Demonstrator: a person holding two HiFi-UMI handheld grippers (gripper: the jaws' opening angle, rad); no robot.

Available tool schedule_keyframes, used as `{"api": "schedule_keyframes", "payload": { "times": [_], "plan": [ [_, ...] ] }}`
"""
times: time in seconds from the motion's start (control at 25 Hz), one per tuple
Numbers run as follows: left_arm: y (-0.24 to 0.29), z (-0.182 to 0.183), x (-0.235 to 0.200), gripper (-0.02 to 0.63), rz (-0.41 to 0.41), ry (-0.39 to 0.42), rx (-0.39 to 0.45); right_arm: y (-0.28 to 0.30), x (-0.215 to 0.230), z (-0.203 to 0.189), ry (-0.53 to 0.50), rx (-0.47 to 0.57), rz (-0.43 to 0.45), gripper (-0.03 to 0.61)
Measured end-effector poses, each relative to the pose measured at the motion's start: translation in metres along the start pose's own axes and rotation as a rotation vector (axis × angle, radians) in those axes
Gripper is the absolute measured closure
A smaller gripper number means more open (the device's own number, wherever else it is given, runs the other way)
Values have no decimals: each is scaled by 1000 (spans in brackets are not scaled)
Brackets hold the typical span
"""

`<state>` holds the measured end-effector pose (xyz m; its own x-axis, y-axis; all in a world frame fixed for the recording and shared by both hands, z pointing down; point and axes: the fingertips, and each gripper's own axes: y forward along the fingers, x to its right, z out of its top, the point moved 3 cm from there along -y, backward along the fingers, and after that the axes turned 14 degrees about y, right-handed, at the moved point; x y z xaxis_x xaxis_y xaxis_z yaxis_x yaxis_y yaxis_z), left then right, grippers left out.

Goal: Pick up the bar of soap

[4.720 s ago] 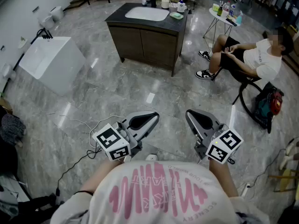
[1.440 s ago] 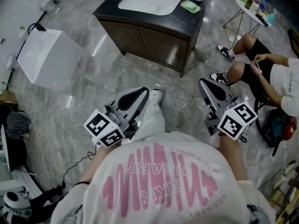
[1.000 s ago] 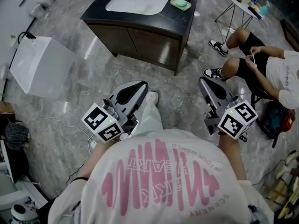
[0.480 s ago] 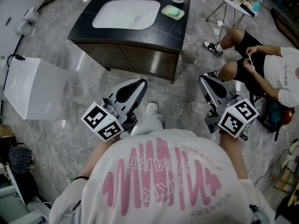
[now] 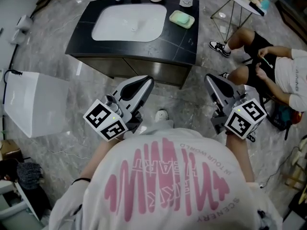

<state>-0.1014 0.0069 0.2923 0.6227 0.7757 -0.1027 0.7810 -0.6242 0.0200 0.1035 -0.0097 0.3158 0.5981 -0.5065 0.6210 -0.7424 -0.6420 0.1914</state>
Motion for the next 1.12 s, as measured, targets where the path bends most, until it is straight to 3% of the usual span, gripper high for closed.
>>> {"api": "schedule_keyframes", "payload": {
  "times": [0.64,1.12],
  "plan": [
    [19,3,-106,604,-44,-3,-28,98,24,30,17,7,-42,566],
    [47,-1,-132,604,-67,-31,2,128,43,36,7,-53,-71,566]
  ]
}}
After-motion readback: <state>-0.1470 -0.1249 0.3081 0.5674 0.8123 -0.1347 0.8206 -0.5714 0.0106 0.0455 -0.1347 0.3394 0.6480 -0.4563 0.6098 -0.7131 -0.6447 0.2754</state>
